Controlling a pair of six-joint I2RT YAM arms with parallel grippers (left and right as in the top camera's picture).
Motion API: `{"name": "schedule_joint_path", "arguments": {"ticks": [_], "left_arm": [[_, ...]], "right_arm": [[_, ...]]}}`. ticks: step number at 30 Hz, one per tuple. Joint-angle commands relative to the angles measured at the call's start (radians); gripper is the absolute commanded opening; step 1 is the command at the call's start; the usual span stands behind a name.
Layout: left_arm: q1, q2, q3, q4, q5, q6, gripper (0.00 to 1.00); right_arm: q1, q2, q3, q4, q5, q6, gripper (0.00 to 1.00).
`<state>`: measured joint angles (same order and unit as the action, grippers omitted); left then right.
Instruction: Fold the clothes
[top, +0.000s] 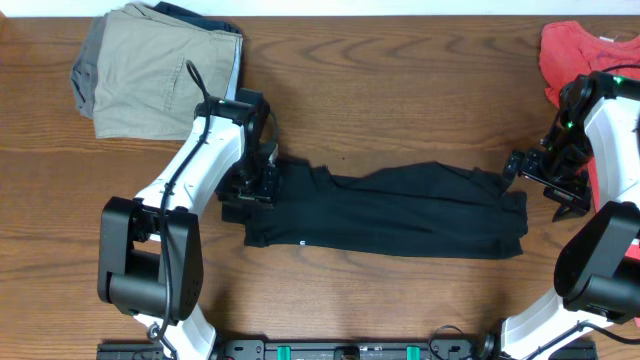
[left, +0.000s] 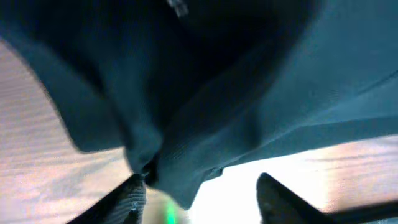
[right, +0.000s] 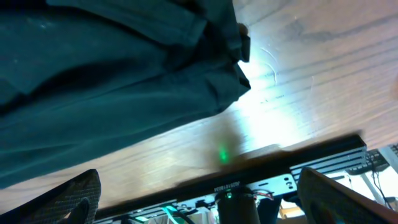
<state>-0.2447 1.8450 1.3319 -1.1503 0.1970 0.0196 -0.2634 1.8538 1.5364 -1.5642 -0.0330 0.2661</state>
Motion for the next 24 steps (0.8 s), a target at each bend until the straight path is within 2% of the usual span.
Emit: {"name": "schedule_joint_path", "arguments": {"ticks": [1, 2, 3, 4, 6, 8, 10, 20, 24], "left_arm": [[-0.003, 0.006, -0.002, 0.009, 0.093, 0.002, 0.39], [-0.005, 0.007, -0.002, 0.013, 0.1, 0.002, 0.29], [-0.009, 0.007, -0.002, 0.018, 0.106, 0.002, 0.11], [-0.014, 0.007, -0.003, 0.024, 0.107, 0.002, 0.06], [-0.026, 0.007, -0.003, 0.029, 0.107, 0.002, 0.06], [-0.045, 0.007, -0.005, 0.031, 0.107, 0.002, 0.07], [-0.064, 0.007, -0.013, 0.033, 0.109, 0.002, 0.06], [-0.053, 0.02, -0.177, 0.209, 0.096, -0.022, 0.06], [-0.015, 0.023, -0.239, 0.245, -0.029, -0.068, 0.07]], "right_arm": [[0.009, -0.01, -0.005, 0.016, -0.063, -0.045, 0.98], [0.014, -0.01, -0.006, 0.022, -0.071, -0.061, 0.95], [0.024, -0.01, -0.01, 0.031, -0.074, -0.074, 0.88], [0.035, -0.01, -0.015, 0.038, -0.072, -0.074, 0.73], [0.056, -0.01, -0.034, 0.056, -0.072, -0.073, 0.41], [0.082, -0.01, -0.067, 0.085, -0.076, -0.072, 0.19], [0.111, -0.01, -0.114, 0.131, -0.081, -0.071, 0.13], [0.2, -0.01, -0.349, 0.408, -0.092, -0.024, 0.17], [0.199, -0.01, -0.4, 0.48, -0.091, 0.011, 0.12]]}}
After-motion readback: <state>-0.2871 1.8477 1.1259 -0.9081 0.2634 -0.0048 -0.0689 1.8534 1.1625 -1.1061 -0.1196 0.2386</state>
